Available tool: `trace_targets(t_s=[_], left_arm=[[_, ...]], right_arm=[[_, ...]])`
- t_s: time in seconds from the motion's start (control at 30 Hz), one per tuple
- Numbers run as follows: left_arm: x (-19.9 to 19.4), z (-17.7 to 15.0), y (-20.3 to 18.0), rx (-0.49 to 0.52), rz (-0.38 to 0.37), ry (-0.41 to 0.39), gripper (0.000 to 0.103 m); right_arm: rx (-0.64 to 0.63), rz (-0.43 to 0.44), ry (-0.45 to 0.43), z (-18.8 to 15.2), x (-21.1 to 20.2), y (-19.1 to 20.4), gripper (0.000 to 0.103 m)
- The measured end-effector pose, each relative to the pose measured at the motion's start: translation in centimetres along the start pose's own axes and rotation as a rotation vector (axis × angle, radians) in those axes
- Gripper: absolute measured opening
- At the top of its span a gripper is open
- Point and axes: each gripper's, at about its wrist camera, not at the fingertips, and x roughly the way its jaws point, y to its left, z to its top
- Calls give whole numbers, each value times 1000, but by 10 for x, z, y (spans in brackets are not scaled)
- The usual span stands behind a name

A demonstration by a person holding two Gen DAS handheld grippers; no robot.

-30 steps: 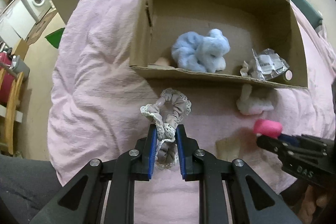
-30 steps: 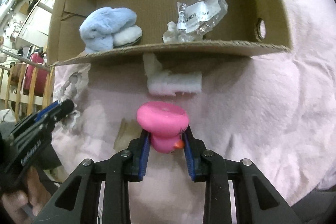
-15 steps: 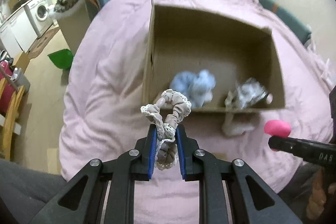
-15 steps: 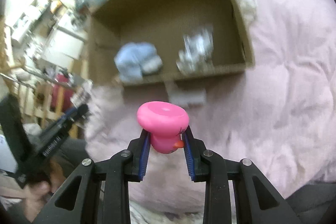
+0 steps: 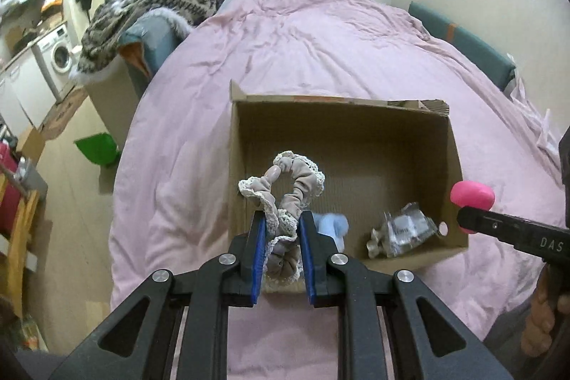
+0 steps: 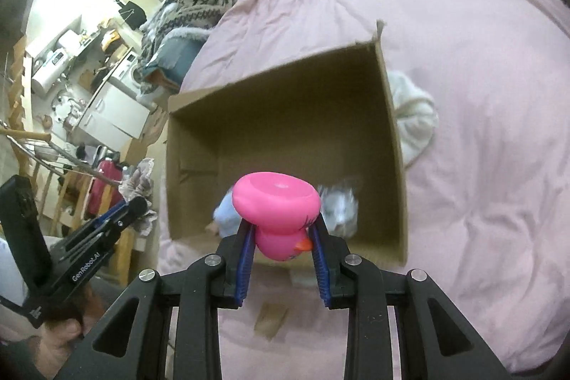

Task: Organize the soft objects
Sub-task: 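Grasp the pink rubber duck with the right tool while the left lifts the lace scrunchie toward the box, then lower the lace scrunchie into the box and open the left tool while the right holds the duck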

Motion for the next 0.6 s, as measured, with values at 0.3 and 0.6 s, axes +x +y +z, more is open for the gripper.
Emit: trace_targets(t_s=[0.3, 0.6], left_arm=[[42, -3, -1, -8, 14, 21, 17], [60, -9, -2, -13, -8, 62, 17]], right_arm=[[-18, -47, 32, -2, 31, -3, 32], [-22, -100, 76, -9, 54, -7, 32]])
